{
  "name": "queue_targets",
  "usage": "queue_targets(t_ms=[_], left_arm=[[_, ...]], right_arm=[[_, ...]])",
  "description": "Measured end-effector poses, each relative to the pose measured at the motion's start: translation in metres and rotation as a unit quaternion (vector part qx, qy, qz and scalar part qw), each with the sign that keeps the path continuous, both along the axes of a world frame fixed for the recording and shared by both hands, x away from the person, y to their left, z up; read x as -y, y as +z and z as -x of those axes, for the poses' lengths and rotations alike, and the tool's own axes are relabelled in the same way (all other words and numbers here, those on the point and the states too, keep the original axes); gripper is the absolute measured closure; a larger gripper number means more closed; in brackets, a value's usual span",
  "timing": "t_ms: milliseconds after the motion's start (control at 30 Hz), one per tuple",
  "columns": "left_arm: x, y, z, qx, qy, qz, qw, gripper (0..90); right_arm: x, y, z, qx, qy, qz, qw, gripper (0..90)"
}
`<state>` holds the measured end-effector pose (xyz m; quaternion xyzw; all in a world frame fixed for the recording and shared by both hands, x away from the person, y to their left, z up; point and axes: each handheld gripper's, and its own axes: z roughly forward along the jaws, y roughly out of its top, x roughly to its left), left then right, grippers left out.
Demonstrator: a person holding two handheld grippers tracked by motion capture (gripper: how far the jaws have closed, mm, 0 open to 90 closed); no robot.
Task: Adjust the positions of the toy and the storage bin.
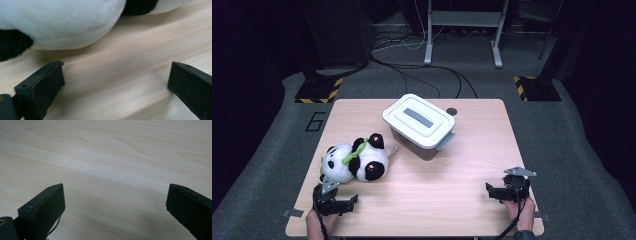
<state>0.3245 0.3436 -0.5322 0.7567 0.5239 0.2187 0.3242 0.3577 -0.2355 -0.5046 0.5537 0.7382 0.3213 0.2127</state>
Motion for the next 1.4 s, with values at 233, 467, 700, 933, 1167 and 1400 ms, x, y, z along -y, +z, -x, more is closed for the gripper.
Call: queue_targets(t_ms=[233, 467, 700, 933, 1167, 1400], left_arm=[[0.000, 0.000, 0.000, -0.001, 0.005, 0.004, 1.0000, 0.0], [-0.001, 0.000, 0.000, -0.001, 0.007, -0.001, 1.0000, 0.0], [-0.001, 0.000, 0.000, 0.000, 0.007, -0.001, 1.0000, 0.0], [-0.001, 0.000, 0.000, 0.000, 0.007, -0.002, 1.0000, 0.1], [-0.001, 0.000, 0.000, -0.001, 0.009, -0.002, 1.0000, 0.2], [-0.001, 0.000, 0.000, -0.001, 0.009, -0.001, 1.0000, 0.2]], right_arm=[[-0.021, 0.028, -0.006, 0.011, 0.026, 0.003, 0.9996, 1.0], [-0.037, 0.046, -0.014, 0.016, 0.047, 0.001, 0.9988, 1.6], [-0.048, 0.058, -0.022, 0.018, 0.057, 0.000, 0.9982, 1.5], [-0.063, 0.077, -0.033, 0.028, 0.068, -0.001, 0.9973, 0.0], [-0.077, 0.097, -0.046, 0.034, 0.085, 0.000, 0.9958, 0.0], [-0.093, 0.110, -0.058, 0.037, 0.108, 0.007, 0.9934, 0.0]])
